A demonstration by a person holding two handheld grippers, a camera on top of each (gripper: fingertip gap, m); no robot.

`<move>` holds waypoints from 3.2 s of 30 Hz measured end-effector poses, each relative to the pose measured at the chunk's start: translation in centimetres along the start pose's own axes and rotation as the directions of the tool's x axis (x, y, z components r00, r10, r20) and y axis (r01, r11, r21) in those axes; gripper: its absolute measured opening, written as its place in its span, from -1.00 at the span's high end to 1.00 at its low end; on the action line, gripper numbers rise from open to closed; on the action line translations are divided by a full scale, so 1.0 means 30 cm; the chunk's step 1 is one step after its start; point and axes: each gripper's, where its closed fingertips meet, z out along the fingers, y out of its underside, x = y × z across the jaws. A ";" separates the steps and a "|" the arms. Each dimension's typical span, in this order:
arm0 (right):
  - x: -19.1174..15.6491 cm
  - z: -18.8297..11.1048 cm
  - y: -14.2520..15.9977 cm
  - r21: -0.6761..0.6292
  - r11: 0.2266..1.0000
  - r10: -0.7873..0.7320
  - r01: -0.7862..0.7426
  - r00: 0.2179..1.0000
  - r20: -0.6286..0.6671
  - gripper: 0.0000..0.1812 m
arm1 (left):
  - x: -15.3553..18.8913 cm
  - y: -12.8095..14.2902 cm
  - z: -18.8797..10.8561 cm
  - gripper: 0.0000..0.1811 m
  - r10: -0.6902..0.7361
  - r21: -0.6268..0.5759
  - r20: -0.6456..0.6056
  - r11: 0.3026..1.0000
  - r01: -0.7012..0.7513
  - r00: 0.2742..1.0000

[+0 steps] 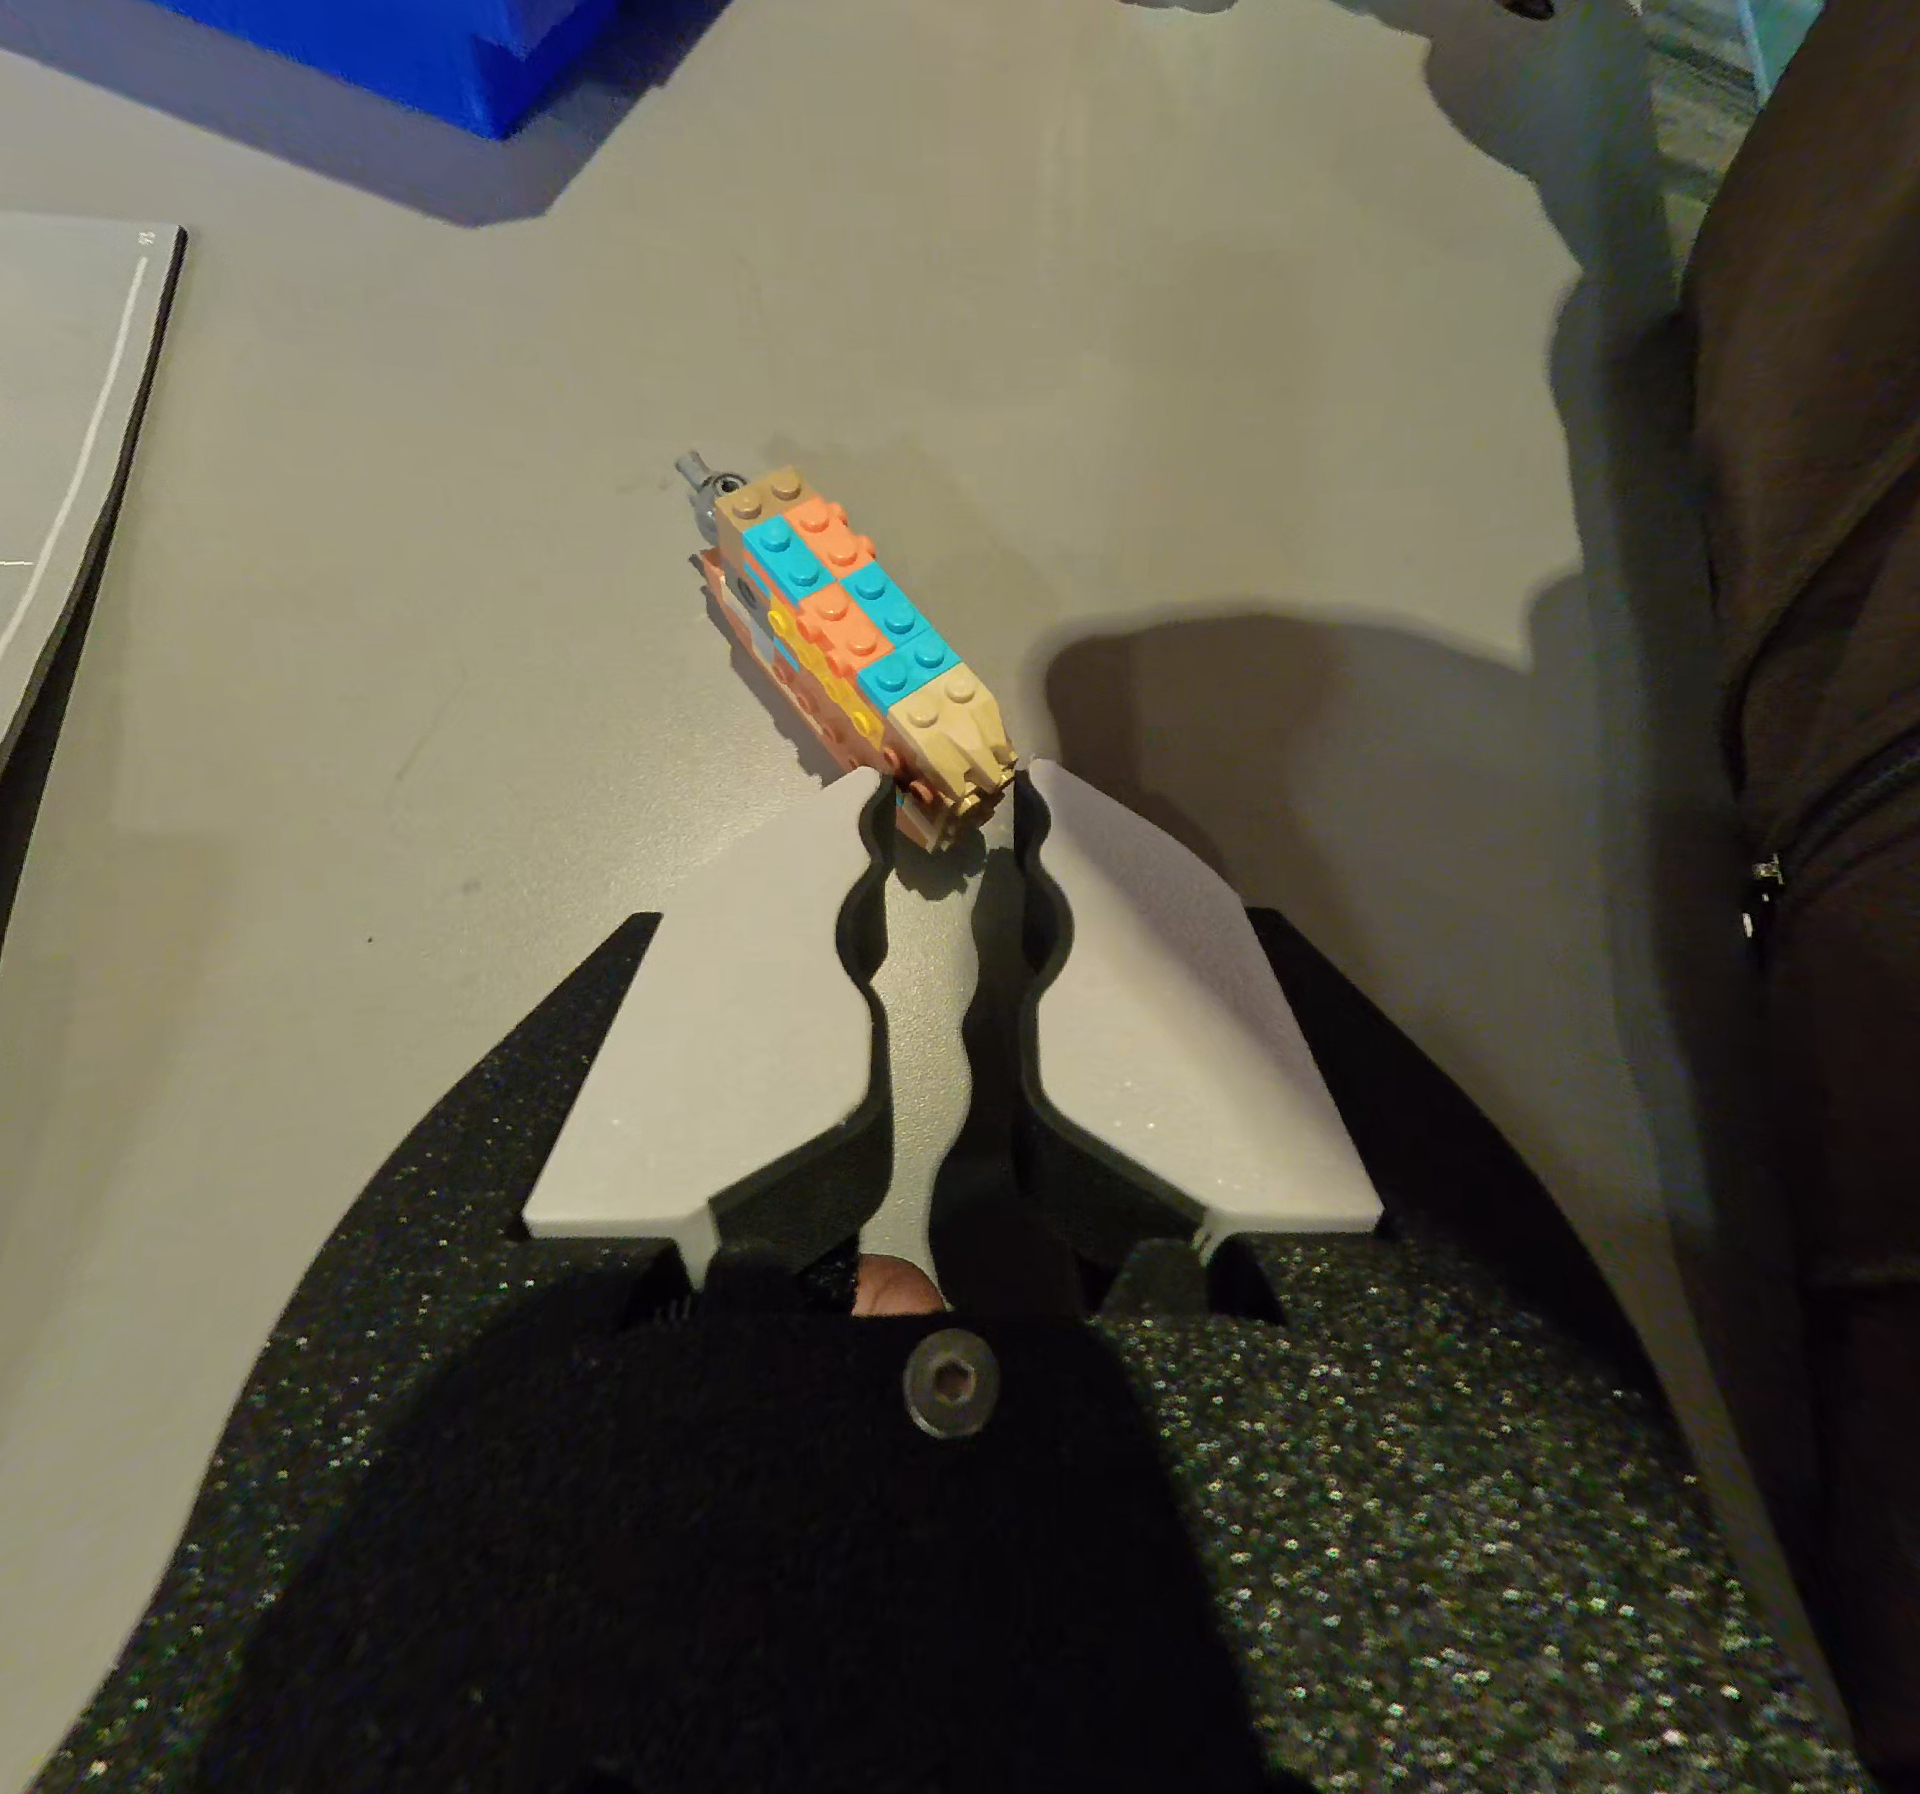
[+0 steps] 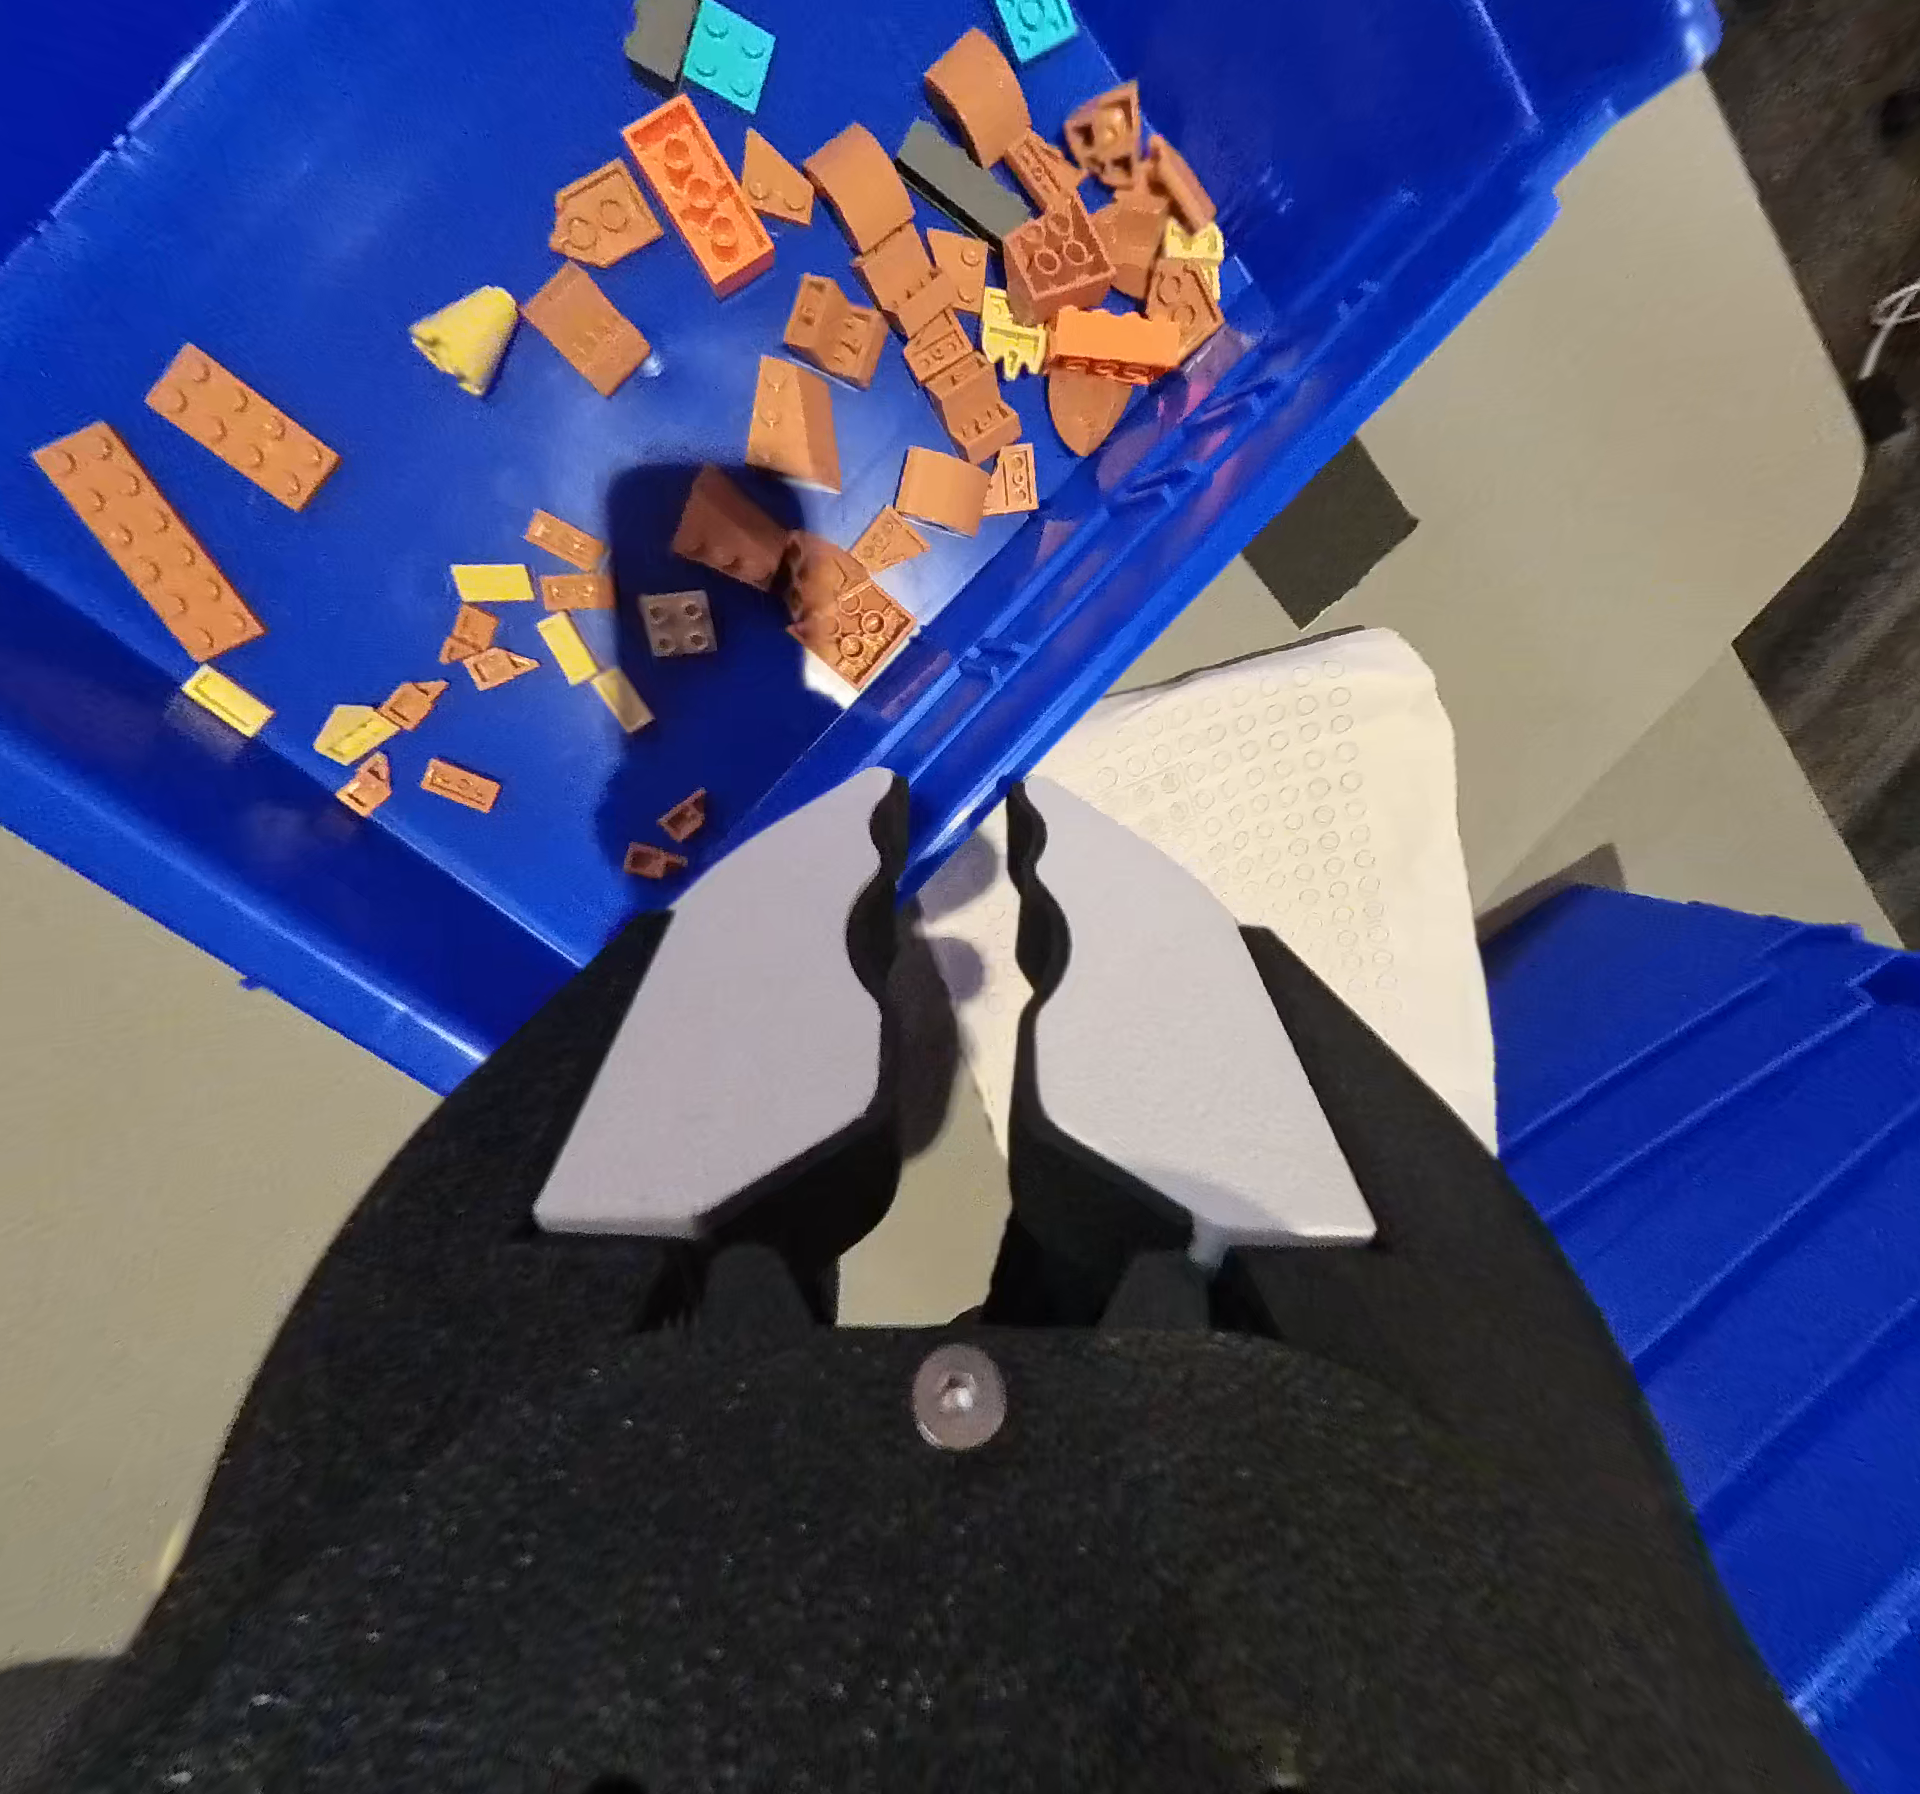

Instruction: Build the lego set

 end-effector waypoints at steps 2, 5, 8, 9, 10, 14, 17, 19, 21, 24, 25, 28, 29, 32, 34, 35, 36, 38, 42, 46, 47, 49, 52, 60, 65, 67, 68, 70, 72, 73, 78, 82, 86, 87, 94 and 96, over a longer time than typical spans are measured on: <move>-0.024 -0.008 0.006 0.006 1.000 -0.015 0.015 1.000 -0.002 0.79 | 0.000 0.000 0.000 0.76 0.001 0.000 0.001 1.000 -0.001 1.000; -0.054 -0.019 0.018 0.014 0.999 -0.034 0.034 0.999 0.001 0.78 | 0.000 0.000 0.000 0.76 0.004 0.000 0.002 1.000 -0.004 1.000; -0.076 -0.030 0.034 0.017 0.998 -0.054 0.054 0.999 -0.002 0.77 | 0.000 0.000 0.000 0.76 0.002 0.001 0.001 1.000 -0.002 1.000; -0.082 -0.034 0.041 0.016 0.998 -0.060 0.060 0.998 -0.001 0.77 | -0.001 0.000 0.000 0.76 0.001 0.001 0.001 1.000 -0.001 1.000; -0.088 -0.037 0.048 0.015 0.998 -0.066 0.066 0.998 -0.001 0.77 | -0.001 0.000 0.000 0.76 0.000 0.001 0.000 1.000 0.000 1.000; -0.102 -0.049 0.071 0.016 0.998 -0.067 0.066 0.998 0.008 0.77 | -0.002 0.000 0.000 0.76 -0.003 0.001 -0.001 1.000 0.003 1.000; -0.103 -0.053 0.074 0.035 0.998 -0.060 0.060 0.998 0.001 0.77 | -0.002 0.000 -0.001 0.76 -0.005 0.002 -0.002 1.000 0.005 1.000; -0.102 -0.064 0.068 0.072 0.996 -0.057 0.058 0.998 -0.011 0.71 | -0.001 -0.001 -0.002 0.76 -0.004 0.006 -0.004 1.000 0.004 1.000; -0.102 -0.099 0.056 0.131 0.990 -0.040 0.043 0.999 -0.022 0.64 | 0.001 -0.004 -0.005 0.76 -0.002 0.014 -0.008 1.000 0.002 1.000; -0.108 -0.187 0.038 0.242 0.970 -0.007 0.020 0.998 -0.056 0.62 | -0.001 -0.008 -0.008 0.74 -0.006 0.025 -0.008 1.000 0.006 1.000; -0.122 -0.219 0.033 0.282 0.959 0.005 0.012 0.998 -0.060 0.62 | -0.002 -0.009 -0.009 0.72 -0.007 0.027 -0.006 1.000 0.008 1.000; -0.208 -0.317 0.016 0.428 0.904 0.037 -0.014 0.998 -0.046 0.62 | -0.006 -0.012 -0.012 0.67 -0.004 0.035 0.009 0.999 0.004 1.000; -0.245 -0.348 0.012 0.477 0.879 0.046 -0.021 0.998 -0.041 0.61 | -0.008 -0.014 -0.014 0.66 -0.001 0.042 0.016 0.999 0.001 1.000; -0.359 -0.440 0.002 0.631 0.774 0.073 -0.044 0.997 -0.019 0.60 | -0.014 -0.023 -0.026 0.62 0.004 0.072 0.047 0.997 -0.007 0.999; -0.436 -0.487 -0.001 0.712 0.698 0.090 -0.080 0.996 0.023 0.58 | -0.023 -0.028 -0.036 0.58 -0.008 0.094 0.073 0.996 0.001 0.997; -0.475 -0.506 -0.005 0.748 0.657 0.089 -0.096 0.995 0.049 0.53 | -0.030 -0.031 -0.042 0.55 -0.015 0.106 0.090 0.994 0.005 0.996; -0.513 -0.522 -0.011 0.782 0.614 0.082 -0.108 0.994 0.073 0.49 | -0.037 -0.036 -0.048 0.53 -0.020 0.121 0.108 0.993 0.007 0.994; -0.580 -0.538 -0.023 0.831 0.542 0.072 -0.124 0.992 0.101 0.42 | -0.054 -0.050 -0.063 0.49 -0.027 0.160 0.148 0.987 0.003 0.989; -0.709 -0.517 -0.052 0.880 0.444 0.023 -0.170 0.984 0.178 0.30 | -0.083 -0.085 -0.093 0.49 -0.040 0.242 0.212 0.970 -0.013 0.977; -0.816 -0.442 -0.074 0.887 0.408 -0.014 -0.218 0.969 0.245 0.30 | -0.110 -0.117 -0.124 0.50 -0.095 0.339 0.238 0.941 0.009 0.967; -0.833 -0.416 -0.074 0.886 0.408 -0.015 -0.220 0.969 0.248 0.31 | -0.120 -0.120 -0.130 0.51 -0.116 0.354 0.241 0.935 0.024 0.964; -0.856 -0.359 -0.067 0.876 0.434 -0.007 -0.212 0.971 0.238 0.33 | -0.135 -0.124 -0.143 0.51 -0.150 0.383 0.249 0.923 0.046 0.957; -0.871 -0.307 -0.047 0.854 0.448 0.012 -0.264 0.957 0.290 0.35 | -0.149 -0.127 -0.157 0.51 -0.176 0.409 0.266 0.911 0.055 0.948; -0.865 -0.229 0.002 0.795 0.470 0.046 -0.383 0.910 0.412 0.47 | -0.161 -0.114 -0.139 0.52 -0.192 0.372 0.280 0.925 0.078 0.941; -0.871 -0.223 0.001 0.788 0.480 0.037 -0.386 0.906 0.421 0.50 | -0.162 -0.114 -0.137 0.54 -0.207 0.375 0.254 0.922 0.101 0.945; -0.870 -0.219 0.000 0.782 0.484 0.041 -0.393 0.903 0.428 0.51 | -0.161 -0.113 -0.135 0.55 -0.208 0.372 0.246 0.922 0.106 0.947; -0.869 -0.217 0.000 0.778 0.487 0.043 -0.397 0.901 0.433 0.51 | -0.160 -0.113 -0.134 0.55 -0.208 0.370 0.244 0.923 0.107 0.947; -0.869 -0.213 -0.002 0.774 0.492 0.045 -0.397 0.900 0.433 0.52 | -0.159 -0.112 -0.132 0.55 -0.207 0.367 0.239 0.924 0.109 0.949; -0.872 -0.210 -0.003 0.776 0.498 0.047 -0.387 0.906 0.421 0.52 | -0.157 -0.112 -0.131 0.56 -0.205 0.364 0.235 0.925 0.109 0.950; -0.873 -0.209 -0.005 0.778 0.501 0.047 -0.379 0.910 0.413 0.52 | -0.157 -0.112 -0.130 0.56 -0.204 0.363 0.235 0.925 0.109 0.950; -0.886 -0.198 -0.016 0.786 0.529 0.050 -0.320 0.936 0.348 0.55 | -0.154 -0.114 -0.126 0.58 -0.182 0.350 0.232 0.932 0.092 0.956; -0.924 -0.186 -0.050 0.780 0.550 0.050 -0.299 0.944 0.327 0.57 | -0.174 -0.080 -0.141 0.62 -0.114 0.264 0.283 0.964 0.037 0.952; -0.968 -0.177 -0.099 0.776 0.553 0.052 -0.304 0.942 0.331 0.62 | -0.193 -0.053 -0.203 0.71 -0.142 0.297 0.287 0.953 0.052 0.947; -0.975 -0.175 -0.111 0.776 0.553 0.052 -0.302 0.943 0.330 0.64 | -0.194 -0.049 -0.217 0.72 -0.160 0.321 0.274 0.945 0.067 0.948; -0.982 -0.175 -0.152 0.799 0.524 0.032 -0.294 0.945 0.326 0.70 | -0.224 -0.042 -0.289 0.81 -0.252 0.420 0.265 0.899 0.124 0.931; -0.989 -0.181 -0.152 0.805 0.515 0.010 -0.293 0.942 0.336 0.74 | -0.229 -0.041 -0.290 0.85 -0.265 0.424 0.259 0.895 0.137 0.929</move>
